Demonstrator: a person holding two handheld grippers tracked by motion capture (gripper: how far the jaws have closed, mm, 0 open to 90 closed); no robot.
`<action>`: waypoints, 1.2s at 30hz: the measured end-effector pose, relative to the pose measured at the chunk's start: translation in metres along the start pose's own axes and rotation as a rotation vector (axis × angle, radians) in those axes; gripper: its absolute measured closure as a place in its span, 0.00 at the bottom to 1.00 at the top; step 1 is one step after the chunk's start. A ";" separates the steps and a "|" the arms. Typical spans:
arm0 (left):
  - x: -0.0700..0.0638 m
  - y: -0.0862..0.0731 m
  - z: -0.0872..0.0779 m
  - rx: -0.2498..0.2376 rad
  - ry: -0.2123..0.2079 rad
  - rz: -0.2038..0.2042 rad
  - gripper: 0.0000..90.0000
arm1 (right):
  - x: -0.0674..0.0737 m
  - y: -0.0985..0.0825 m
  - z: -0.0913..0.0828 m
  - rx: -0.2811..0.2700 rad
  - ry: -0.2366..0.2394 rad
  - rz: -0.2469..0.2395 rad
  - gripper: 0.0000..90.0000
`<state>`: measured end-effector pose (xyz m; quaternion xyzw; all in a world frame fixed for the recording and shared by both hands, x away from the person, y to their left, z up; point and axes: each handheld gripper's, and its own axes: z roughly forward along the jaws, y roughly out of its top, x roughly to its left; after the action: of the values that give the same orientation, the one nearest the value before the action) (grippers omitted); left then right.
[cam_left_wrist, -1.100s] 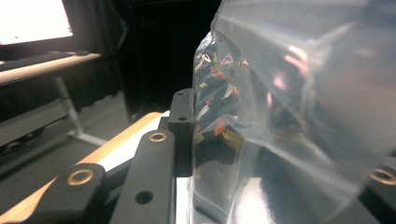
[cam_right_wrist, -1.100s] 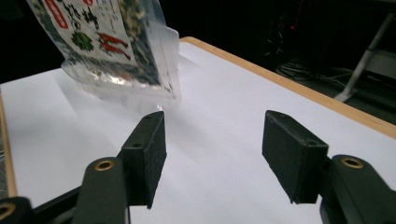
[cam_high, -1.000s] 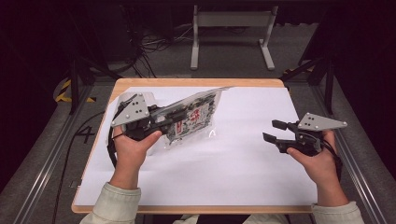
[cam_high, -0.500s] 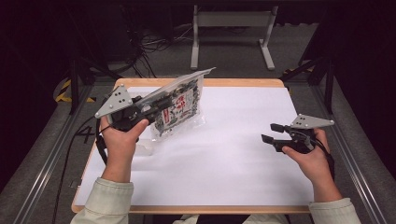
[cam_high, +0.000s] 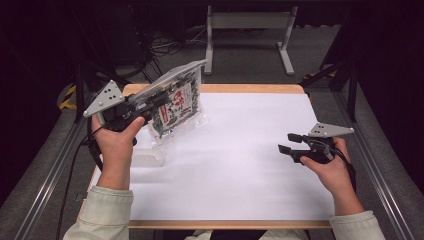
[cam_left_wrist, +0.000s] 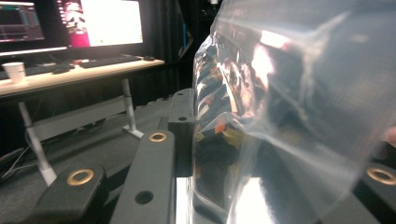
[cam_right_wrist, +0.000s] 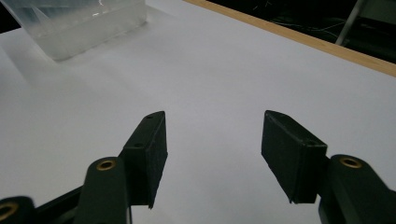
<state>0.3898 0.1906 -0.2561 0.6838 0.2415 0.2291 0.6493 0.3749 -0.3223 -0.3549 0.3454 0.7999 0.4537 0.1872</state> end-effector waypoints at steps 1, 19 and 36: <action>0.002 0.000 -0.003 -0.006 0.008 -0.007 0.81 | 0.000 0.000 0.000 -0.001 0.001 0.002 0.45; 0.031 -0.003 -0.038 -0.040 0.164 0.022 0.81 | 0.002 0.004 0.012 -0.007 0.047 0.008 0.45; 0.047 -0.016 -0.046 -0.042 0.264 0.075 0.81 | 0.001 0.000 0.018 0.007 0.051 0.020 0.44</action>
<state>0.3970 0.2566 -0.2694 0.6423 0.2944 0.3462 0.6172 0.3851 -0.3110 -0.3638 0.3423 0.8026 0.4612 0.1611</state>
